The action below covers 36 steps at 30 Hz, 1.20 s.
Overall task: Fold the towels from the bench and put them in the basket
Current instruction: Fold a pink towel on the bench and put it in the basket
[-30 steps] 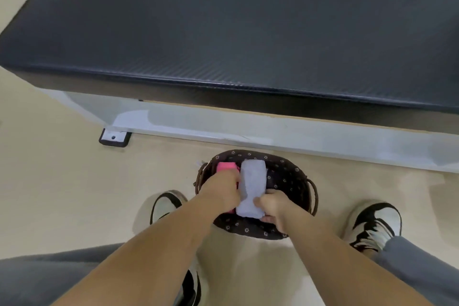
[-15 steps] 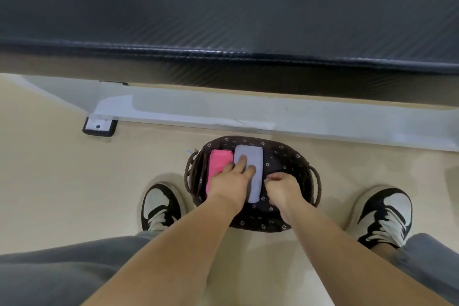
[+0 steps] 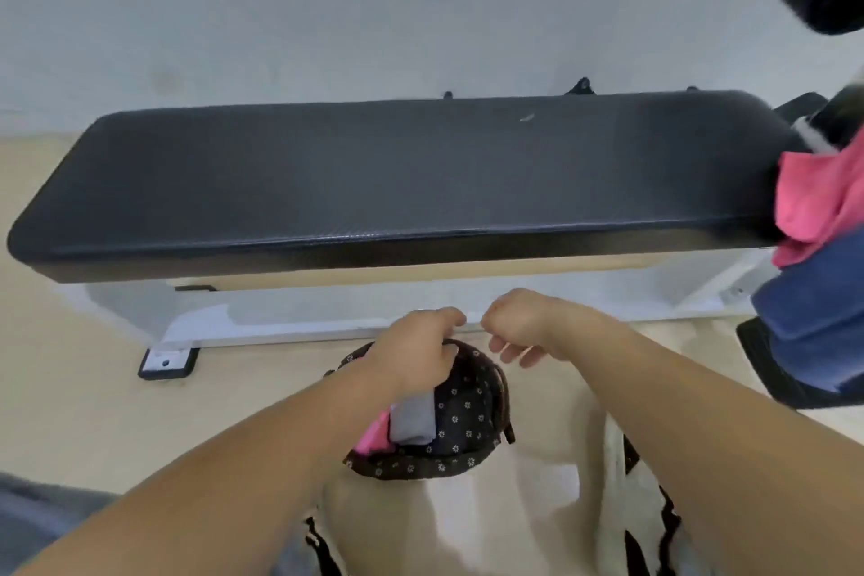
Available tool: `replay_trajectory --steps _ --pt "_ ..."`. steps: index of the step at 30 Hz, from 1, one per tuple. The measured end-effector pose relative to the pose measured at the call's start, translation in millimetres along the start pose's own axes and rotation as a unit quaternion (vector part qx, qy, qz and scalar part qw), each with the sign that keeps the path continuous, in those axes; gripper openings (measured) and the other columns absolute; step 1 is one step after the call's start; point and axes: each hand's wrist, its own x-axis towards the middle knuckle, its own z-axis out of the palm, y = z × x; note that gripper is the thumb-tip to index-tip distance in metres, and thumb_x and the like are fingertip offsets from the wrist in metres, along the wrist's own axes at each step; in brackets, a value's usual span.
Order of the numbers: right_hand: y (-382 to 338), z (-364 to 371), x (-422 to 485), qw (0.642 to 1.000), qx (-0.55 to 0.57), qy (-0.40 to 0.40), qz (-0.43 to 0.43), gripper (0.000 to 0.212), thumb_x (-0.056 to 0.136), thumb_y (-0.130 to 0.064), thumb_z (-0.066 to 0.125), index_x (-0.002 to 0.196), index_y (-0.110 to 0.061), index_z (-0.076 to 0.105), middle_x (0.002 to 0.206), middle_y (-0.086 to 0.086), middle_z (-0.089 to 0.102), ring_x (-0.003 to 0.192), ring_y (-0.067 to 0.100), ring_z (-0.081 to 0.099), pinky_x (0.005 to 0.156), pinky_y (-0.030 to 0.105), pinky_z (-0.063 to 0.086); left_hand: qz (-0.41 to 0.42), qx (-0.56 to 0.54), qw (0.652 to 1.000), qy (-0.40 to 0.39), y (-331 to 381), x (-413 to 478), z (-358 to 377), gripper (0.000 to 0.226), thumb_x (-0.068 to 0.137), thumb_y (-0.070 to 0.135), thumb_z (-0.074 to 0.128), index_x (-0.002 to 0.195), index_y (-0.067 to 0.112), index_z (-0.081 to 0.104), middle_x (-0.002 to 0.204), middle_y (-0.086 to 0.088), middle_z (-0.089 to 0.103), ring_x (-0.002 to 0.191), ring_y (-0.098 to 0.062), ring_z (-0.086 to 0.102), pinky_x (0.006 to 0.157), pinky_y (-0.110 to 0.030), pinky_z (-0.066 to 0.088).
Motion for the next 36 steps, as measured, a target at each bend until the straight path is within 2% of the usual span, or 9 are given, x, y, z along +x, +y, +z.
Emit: replay_trajectory --steps 5,10,15,19,23,26,29,33,36 --pt "-13.9 -80.6 -88.4 0.992 -0.094 0.046 -0.071 0.035 0.103 -0.025 0.039 0.129 -0.018 0.061 0.109 0.0 0.072 0.096 0.019 0.073 0.089 0.041 0.062 0.078 -0.07 0.991 0.084 84.1 -7.8 -60.6 0.036 0.098 0.02 0.055 0.133 0.025 0.062 0.105 0.011 0.072 0.078 -0.01 0.066 0.083 -0.03 0.056" --pt "16.0 -145.4 -164.8 0.975 -0.007 0.174 -0.136 0.023 0.101 -0.032 0.051 0.105 -0.023 0.071 0.094 0.004 0.077 0.085 0.022 0.076 0.077 0.039 0.065 0.146 -0.134 0.974 0.107 172.9 -6.5 -97.9 0.032 0.098 0.018 0.059 0.127 0.03 0.064 0.091 0.011 0.074 0.08 -0.009 0.07 0.077 -0.029 0.06" --pt "63.6 -168.6 -204.6 0.831 0.275 0.422 -0.235 0.018 0.099 -0.027 0.056 0.094 -0.02 0.072 0.081 0.005 0.076 0.069 0.024 0.073 0.061 0.041 0.063 0.193 -0.181 0.958 0.113 255.9 1.9 -105.4 0.035 0.097 0.021 0.063 0.131 0.029 0.063 0.103 0.014 0.072 0.091 -0.007 0.071 0.087 -0.028 0.058" --pt "85.7 -183.2 -220.3 0.742 0.3 0.53 -0.279 0.017 0.097 -0.028 0.059 0.106 -0.026 0.073 0.084 -0.006 0.075 0.082 0.008 0.072 0.076 0.029 0.059 0.207 -0.183 0.955 0.11 305.4 13.9 -106.4 0.022 0.098 0.025 0.065 0.119 0.025 0.071 0.108 0.015 0.073 0.095 0.0 0.068 0.081 -0.015 0.052" --pt "108.6 -199.1 -224.7 0.703 0.259 0.611 -0.255 0.021 0.099 -0.022 0.057 0.116 -0.024 0.07 0.096 -0.013 0.072 0.087 0.0 0.066 0.079 0.015 0.053 0.231 -0.187 0.95 0.096 352.7 39.3 -106.3 0.01 0.098 0.027 0.065 0.105 0.027 0.072 0.101 0.017 0.074 0.094 0.002 0.068 0.084 -0.018 0.055" --pt "122.4 -205.5 -216.9 0.686 0.237 0.638 -0.257 0.025 0.1 -0.019 0.058 0.123 -0.019 0.067 0.112 -0.005 0.069 0.097 0.005 0.066 0.09 0.03 0.056 0.219 -0.221 0.943 0.115 386.2 67.6 -103.7 0.034 0.095 0.032 0.069 0.127 0.022 0.064 0.124 0.009 0.066 0.107 -0.011 0.068 0.092 -0.038 0.059" --pt "124.5 -205.8 -210.2 0.67 0.191 0.646 -0.313 0.028 0.098 -0.005 0.055 0.123 -0.012 0.066 0.114 -0.004 0.066 0.106 0.01 0.064 0.094 0.026 0.052 0.193 -0.289 0.933 0.094 409.2 89.4 -104.9 0.057 0.092 0.022 0.073 0.144 0.02 0.05 0.131 0.0 0.062 0.107 -0.017 0.067 0.086 -0.041 0.063" --pt "125.1 -210.7 -202.5 0.681 0.141 0.645 -0.317 0.035 0.094 0.001 0.054 0.126 -0.011 0.063 0.127 -0.004 0.061 0.119 0.006 0.053 0.1 0.007 0.036 0.194 -0.311 0.926 0.093 412.0 103.1 -106.2 0.015 0.096 0.019 0.069 0.111 0.014 0.07 0.098 -0.007 0.075 0.083 -0.018 0.072 0.075 -0.036 0.062" --pt "122.0 -211.3 -196.4 0.69 0.113 0.652 -0.293 0.034 0.094 -0.005 0.057 0.127 -0.013 0.061 0.131 -0.005 0.057 0.122 0.006 0.051 0.098 0.002 0.032 0.205 -0.302 0.923 0.122 402.8 111.6 -115.6 0.015 0.098 0.024 0.065 0.092 0.015 0.075 0.085 -0.005 0.073 0.075 -0.018 0.065 0.072 -0.039 0.059"
